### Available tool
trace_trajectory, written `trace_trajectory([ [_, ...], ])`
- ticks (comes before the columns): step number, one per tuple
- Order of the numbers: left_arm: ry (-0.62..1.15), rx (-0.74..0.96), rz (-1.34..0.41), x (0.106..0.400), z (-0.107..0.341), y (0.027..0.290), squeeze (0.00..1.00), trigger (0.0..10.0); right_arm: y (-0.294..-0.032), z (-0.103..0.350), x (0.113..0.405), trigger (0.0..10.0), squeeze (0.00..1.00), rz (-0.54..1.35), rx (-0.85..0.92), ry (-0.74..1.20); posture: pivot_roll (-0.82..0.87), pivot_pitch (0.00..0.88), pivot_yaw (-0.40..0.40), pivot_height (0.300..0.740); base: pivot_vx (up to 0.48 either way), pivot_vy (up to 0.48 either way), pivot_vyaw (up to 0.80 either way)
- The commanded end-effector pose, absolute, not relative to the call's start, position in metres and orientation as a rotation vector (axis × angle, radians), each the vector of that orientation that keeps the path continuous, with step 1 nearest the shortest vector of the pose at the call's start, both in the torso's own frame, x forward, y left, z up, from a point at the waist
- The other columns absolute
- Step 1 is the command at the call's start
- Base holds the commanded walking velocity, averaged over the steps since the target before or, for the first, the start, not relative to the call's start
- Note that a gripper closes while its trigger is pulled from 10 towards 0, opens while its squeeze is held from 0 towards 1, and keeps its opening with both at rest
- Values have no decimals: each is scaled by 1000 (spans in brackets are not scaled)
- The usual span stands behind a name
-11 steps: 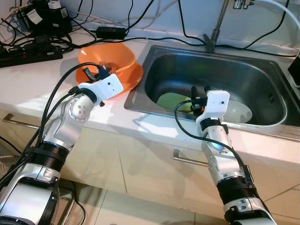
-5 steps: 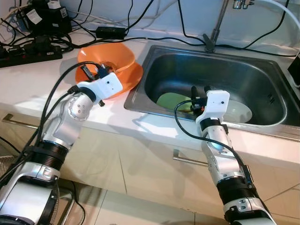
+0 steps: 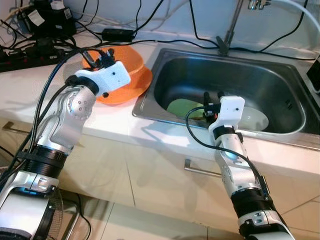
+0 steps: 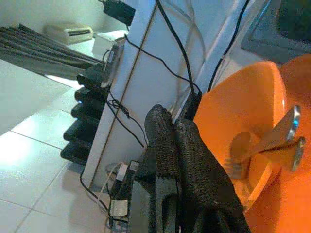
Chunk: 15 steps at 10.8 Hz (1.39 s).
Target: Kitchen organization
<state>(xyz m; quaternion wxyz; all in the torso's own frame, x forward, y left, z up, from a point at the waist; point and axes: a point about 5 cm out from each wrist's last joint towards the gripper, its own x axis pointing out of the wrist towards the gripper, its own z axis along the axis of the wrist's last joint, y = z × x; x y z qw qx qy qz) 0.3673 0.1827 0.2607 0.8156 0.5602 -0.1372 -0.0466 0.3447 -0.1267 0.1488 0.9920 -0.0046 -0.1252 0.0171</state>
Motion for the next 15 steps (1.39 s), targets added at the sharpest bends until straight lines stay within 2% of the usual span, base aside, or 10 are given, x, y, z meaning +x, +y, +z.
trace_trajectory([
  [1, -331, 1197, -97, 365, 268, 179, 0, 10000, -128, 138, 345, 10000, 0, 30, -7, -201, 223, 62, 3, 740, 0, 0, 0],
  [3, -315, 1142, -156, 364, 261, 170, 0, 10000, -129, 139, 345, 10000, 0, 29, -8, -206, 218, 54, 4, 740, 0, 0, 0],
  [4, -281, 1068, -257, 361, 249, 164, 0, 10000, -129, 139, 345, 10000, 0, 28, -9, -206, 217, 50, 8, 740, 0, 0, 0],
  [5, -266, 1032, -303, 357, 240, 161, 1000, 10000, -129, 138, 344, 10000, 0, 28, -9, -206, 214, 51, 11, 740, 0, 0, 0],
  [8, -246, 1025, -409, 339, 222, 158, 1000, 10000, -129, 137, 344, 10000, 0, 28, -7, -203, 224, 63, 1, 740, 0, 0, 0],
  [14, -270, 1064, -308, 340, 238, 171, 1000, 10000, -130, 138, 345, 10000, 0, 29, -7, -201, 226, 74, -3, 740, 0, 0, 0],
  [15, -268, 1072, -309, 340, 237, 171, 0, 10000, -130, 138, 345, 10000, 0, 28, -7, -201, 226, 74, -3, 740, 0, 0, 0],
])
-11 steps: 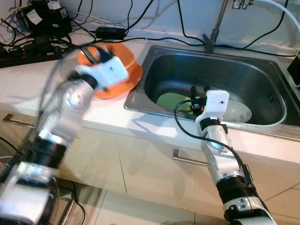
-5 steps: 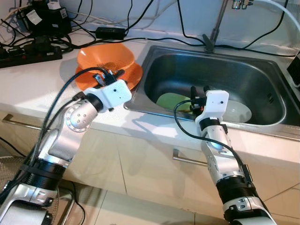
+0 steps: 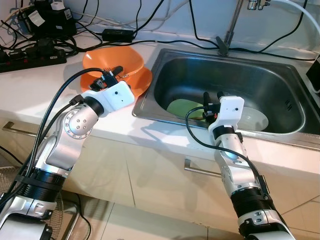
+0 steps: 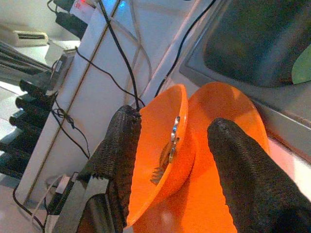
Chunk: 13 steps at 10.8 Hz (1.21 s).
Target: Kitchen organization
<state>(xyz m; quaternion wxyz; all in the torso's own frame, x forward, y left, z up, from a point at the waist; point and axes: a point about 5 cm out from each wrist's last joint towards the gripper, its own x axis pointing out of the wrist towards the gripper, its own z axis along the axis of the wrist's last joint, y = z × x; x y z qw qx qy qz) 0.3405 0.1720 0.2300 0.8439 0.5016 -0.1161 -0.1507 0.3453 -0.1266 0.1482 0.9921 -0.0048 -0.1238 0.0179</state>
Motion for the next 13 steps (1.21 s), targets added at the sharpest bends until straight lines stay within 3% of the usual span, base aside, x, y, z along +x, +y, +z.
trace_trajectory([
  [1, -266, 1072, -309, 339, 237, 171, 0, 10000, -130, 138, 344, 10000, 0, 27, -7, -201, 228, 78, -2, 740, 0, 0, 0],
  [5, -235, 1096, -283, 353, 234, 164, 0, 10000, -128, 137, 344, 10000, 0, 30, -2, -200, 226, 78, 2, 740, 0, 0, 0],
  [9, -242, 1098, -278, 373, 236, 126, 0, 10000, -129, 138, 343, 10000, 0, 24, -4, -203, 214, 77, 9, 740, 0, 0, 0],
  [13, -202, 1165, -217, 375, 238, 134, 0, 10000, -130, 138, 344, 10000, 0, 20, -5, -203, 215, 75, 12, 740, 0, 0, 0],
])
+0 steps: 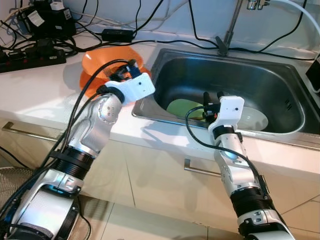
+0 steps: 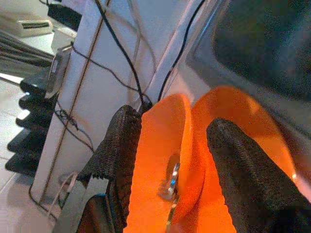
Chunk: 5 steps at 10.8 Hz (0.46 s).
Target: Kitchen organization
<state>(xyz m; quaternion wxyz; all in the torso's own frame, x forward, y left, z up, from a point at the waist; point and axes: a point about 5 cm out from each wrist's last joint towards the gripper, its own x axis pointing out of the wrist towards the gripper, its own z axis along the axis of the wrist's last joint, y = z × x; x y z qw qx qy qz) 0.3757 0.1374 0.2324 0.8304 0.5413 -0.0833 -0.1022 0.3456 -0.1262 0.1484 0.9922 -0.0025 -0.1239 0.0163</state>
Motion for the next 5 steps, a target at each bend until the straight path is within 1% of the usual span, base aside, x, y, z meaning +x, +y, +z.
trace_trajectory([
  [1, -191, 1173, -208, 375, 238, 136, 0, 10000, -129, 138, 344, 10000, 0, 20, -4, -203, 219, 71, 11, 740, 0, 0, 0],
  [4, -149, 1178, -213, 375, 233, 135, 0, 10000, -129, 139, 345, 10000, 0, 23, -4, -208, 213, 62, 14, 740, 0, 0, 0],
  [5, -142, 1175, -219, 376, 231, 134, 0, 9725, -129, 139, 345, 10000, 0, 22, -4, -208, 212, 60, 15, 740, 0, 0, 0],
])
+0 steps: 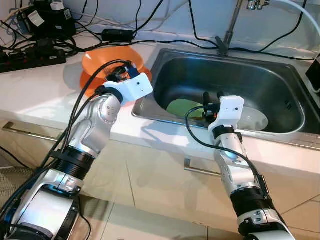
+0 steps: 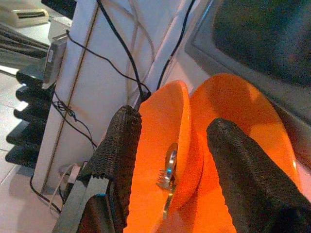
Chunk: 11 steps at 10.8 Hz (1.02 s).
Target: Kitchen organization
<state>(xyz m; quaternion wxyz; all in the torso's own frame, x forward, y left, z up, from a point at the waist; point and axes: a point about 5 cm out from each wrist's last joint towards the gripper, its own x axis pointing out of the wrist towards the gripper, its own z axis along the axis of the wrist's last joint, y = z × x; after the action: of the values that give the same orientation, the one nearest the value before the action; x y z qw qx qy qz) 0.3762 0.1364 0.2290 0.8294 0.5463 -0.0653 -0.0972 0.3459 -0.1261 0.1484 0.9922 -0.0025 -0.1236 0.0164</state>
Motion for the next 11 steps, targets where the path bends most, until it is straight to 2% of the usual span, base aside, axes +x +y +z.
trace_trajectory([
  [1, -134, 1175, -230, 376, 227, 132, 0, 4588, -129, 139, 345, 10000, 0, 20, -4, -208, 211, 58, 17, 740, 0, 0, 0],
  [2, -132, 1172, -236, 378, 226, 129, 0, 0, -130, 139, 344, 10000, 0, 19, -3, -208, 212, 57, 17, 740, 0, 0, 0],
  [5, -140, 1171, -223, 385, 230, 123, 0, 0, -130, 138, 343, 10000, 0, 17, -4, -207, 203, 65, 17, 740, 0, 0, 0],
  [6, -146, 1172, -208, 386, 233, 124, 0, 3882, -131, 138, 343, 10000, 0, 14, -5, -206, 203, 65, 17, 740, 0, 0, 0],
  [7, -151, 1176, -193, 387, 236, 125, 0, 10000, -132, 138, 343, 10000, 0, 12, -6, -206, 202, 68, 18, 740, 0, 0, 0],
  [10, -148, 1181, -173, 388, 239, 129, 0, 10000, -132, 138, 344, 10000, 0, 13, -6, -204, 207, 71, 16, 740, 0, 0, 0],
  [11, -140, 1172, -167, 388, 239, 131, 1000, 10000, -132, 138, 344, 10000, 0, 13, -6, -204, 208, 71, 15, 740, 0, 0, 0],
])
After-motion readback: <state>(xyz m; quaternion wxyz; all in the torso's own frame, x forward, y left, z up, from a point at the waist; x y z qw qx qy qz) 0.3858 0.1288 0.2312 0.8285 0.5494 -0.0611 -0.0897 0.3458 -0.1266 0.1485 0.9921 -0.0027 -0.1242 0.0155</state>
